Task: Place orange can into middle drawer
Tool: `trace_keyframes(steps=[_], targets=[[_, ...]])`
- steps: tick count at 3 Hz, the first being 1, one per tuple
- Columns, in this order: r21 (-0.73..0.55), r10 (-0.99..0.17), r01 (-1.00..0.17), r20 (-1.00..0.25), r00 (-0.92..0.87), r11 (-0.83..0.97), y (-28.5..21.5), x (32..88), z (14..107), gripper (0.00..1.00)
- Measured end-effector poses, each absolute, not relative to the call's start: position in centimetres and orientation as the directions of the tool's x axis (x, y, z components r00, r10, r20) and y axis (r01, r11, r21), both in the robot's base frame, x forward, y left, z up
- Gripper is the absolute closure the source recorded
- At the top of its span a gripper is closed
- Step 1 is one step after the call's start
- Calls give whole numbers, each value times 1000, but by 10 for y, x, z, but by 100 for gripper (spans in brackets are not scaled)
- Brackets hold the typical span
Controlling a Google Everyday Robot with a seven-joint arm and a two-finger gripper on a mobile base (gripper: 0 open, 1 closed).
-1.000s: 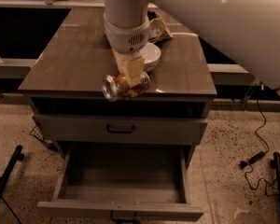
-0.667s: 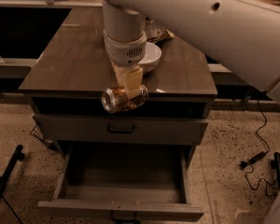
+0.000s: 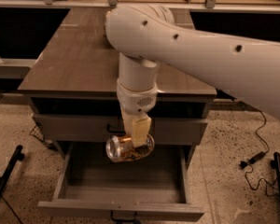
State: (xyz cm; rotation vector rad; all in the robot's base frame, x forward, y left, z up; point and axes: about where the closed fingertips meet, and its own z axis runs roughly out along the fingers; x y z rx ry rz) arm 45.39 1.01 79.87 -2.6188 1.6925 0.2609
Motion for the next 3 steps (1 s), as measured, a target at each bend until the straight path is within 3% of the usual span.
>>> trace_keyframes(steps=[1, 3], targets=[[67, -945, -956, -181, 271, -287, -14, 415, 775, 100], [38, -948, -976, -250, 200, -216, -27, 415, 741, 100]])
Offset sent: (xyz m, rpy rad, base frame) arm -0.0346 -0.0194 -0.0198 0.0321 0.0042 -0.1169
